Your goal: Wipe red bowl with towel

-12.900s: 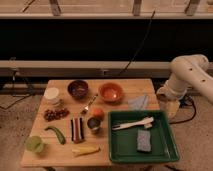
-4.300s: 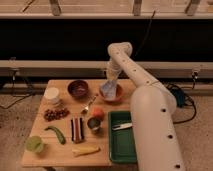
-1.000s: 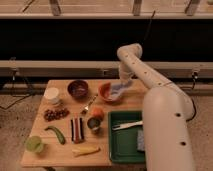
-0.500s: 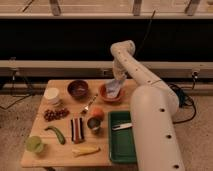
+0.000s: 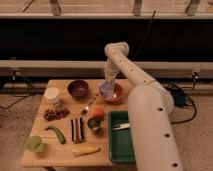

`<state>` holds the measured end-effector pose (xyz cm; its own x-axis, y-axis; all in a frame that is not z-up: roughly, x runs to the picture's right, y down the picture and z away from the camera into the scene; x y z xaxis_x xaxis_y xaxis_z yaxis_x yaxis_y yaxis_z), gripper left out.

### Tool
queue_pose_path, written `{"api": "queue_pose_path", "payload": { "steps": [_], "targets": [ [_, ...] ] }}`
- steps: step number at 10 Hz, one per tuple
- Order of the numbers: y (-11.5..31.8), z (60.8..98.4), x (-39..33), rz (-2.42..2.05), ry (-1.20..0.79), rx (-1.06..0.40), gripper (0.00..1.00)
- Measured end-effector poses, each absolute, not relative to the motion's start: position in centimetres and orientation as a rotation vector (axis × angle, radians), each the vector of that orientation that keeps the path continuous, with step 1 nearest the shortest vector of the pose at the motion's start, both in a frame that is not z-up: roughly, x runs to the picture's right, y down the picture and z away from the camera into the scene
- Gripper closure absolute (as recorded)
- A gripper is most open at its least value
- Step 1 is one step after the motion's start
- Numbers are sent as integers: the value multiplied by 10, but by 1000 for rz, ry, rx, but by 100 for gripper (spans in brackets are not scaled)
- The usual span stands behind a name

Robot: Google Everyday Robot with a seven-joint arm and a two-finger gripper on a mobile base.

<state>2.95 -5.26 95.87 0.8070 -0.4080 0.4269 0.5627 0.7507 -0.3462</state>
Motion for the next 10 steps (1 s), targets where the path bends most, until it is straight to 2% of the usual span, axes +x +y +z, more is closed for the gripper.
{"api": "queue_pose_path", "payload": {
  "steps": [5,10],
  "targets": [
    [-10,920,35,-579,-406,-520,100],
    [-18,926,91,-539,-294,-530,100]
  ]
}}
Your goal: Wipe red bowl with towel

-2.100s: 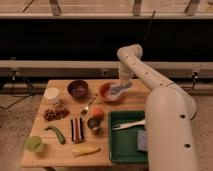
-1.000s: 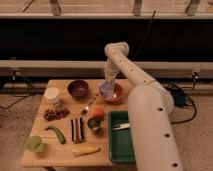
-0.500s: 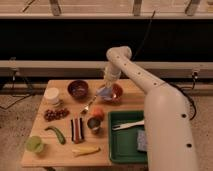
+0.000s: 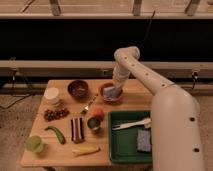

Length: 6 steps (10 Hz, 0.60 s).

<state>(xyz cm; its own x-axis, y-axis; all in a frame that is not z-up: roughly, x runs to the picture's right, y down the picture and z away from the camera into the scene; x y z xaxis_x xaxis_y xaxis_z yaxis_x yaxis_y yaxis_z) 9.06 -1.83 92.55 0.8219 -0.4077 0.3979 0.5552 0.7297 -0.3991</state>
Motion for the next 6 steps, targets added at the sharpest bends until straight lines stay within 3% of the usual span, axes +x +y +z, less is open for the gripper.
{"api": "queue_pose_path", "payload": {
  "steps": [6],
  "targets": [
    [-48,933,85,-540,-263,-483,97]
  ]
}}
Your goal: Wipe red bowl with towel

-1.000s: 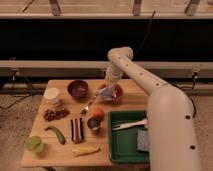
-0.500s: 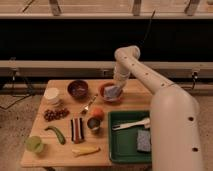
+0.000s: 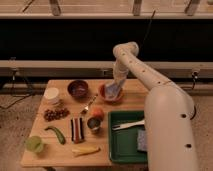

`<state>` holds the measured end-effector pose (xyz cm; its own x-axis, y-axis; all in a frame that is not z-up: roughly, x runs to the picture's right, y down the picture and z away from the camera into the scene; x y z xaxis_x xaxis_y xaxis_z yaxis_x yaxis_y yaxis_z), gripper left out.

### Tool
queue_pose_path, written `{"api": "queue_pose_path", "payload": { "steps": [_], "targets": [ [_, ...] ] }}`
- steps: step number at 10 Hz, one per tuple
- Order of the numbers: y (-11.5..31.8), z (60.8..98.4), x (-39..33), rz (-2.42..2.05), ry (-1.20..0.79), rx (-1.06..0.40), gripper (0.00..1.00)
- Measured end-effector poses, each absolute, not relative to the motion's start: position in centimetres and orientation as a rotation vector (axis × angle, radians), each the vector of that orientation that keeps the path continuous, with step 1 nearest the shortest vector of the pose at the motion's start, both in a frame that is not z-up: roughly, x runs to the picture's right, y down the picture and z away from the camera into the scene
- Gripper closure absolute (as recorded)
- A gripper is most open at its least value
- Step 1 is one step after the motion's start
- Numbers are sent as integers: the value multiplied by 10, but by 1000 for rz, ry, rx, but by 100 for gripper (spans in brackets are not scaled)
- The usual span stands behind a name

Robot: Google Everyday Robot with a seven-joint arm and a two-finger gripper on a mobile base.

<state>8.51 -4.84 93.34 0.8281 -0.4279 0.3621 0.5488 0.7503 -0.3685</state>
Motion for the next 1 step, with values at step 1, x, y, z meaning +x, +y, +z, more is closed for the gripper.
{"api": "queue_pose_path", "payload": {
  "steps": [1],
  "targets": [
    [-47,934,80,-544,-275,-485,96]
  ]
}}
